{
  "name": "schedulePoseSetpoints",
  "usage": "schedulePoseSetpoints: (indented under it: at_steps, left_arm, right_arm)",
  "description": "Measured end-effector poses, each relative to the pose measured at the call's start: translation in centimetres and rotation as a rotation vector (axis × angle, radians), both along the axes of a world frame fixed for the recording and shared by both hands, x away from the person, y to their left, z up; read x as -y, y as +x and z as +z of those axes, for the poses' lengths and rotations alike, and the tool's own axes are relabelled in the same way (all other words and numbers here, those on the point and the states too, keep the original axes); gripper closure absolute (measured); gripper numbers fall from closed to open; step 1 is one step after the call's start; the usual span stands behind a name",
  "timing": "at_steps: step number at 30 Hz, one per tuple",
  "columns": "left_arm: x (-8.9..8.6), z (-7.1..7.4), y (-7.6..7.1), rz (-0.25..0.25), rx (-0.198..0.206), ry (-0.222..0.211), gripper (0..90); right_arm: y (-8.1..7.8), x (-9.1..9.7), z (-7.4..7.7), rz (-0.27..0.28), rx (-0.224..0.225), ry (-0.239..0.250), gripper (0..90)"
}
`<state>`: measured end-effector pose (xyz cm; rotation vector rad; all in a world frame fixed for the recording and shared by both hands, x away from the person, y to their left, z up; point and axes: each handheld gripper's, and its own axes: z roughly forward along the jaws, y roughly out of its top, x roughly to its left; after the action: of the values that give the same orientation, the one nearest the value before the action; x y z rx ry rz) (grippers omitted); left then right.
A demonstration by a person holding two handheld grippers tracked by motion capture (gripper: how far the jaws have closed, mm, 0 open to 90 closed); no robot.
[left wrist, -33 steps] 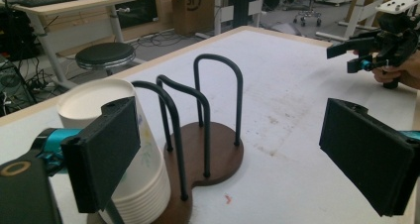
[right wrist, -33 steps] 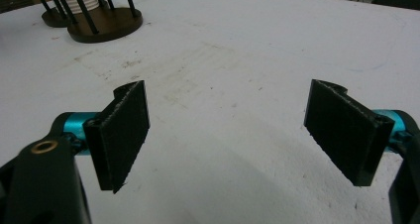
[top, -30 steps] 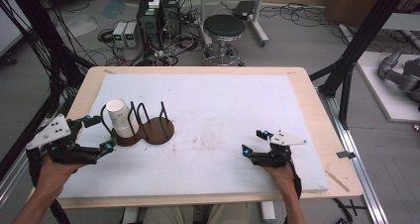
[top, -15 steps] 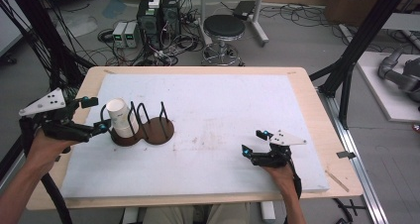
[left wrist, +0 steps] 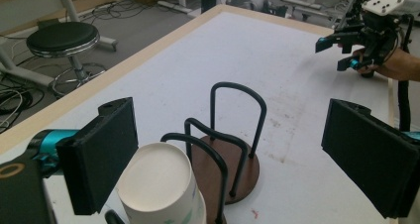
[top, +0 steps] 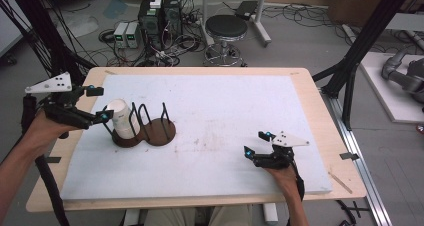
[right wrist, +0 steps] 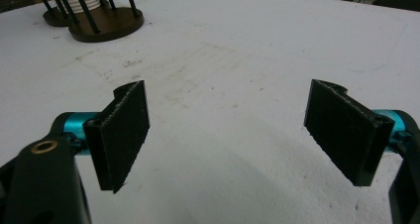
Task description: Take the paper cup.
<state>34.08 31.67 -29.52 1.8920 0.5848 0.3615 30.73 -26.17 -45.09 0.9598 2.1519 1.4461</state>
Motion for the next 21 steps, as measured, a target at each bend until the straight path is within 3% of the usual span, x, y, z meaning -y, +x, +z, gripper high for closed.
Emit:
schedulePoseSetpoints:
  at_steps: [7,14,21]
  left_arm:
    - [0.0,0.9,1.5,-0.008,-0.002,0.061,7.3]
    - [-0.1,1.5,3.1,-0.071,-0.019,0.134,7.3]
    - [0.3,1.6,4.4,-0.118,-0.042,0.243,8.3]
  right_arm:
    - [0.0,0.0,0.0,0.0,-0.001,-0.001,18.0]
    - [0.1,0.0,0.0,0.002,-0.006,-0.005,18.0]
    - [0.1,0.0,0.0,0.002,-0.01,-0.002,18.0]
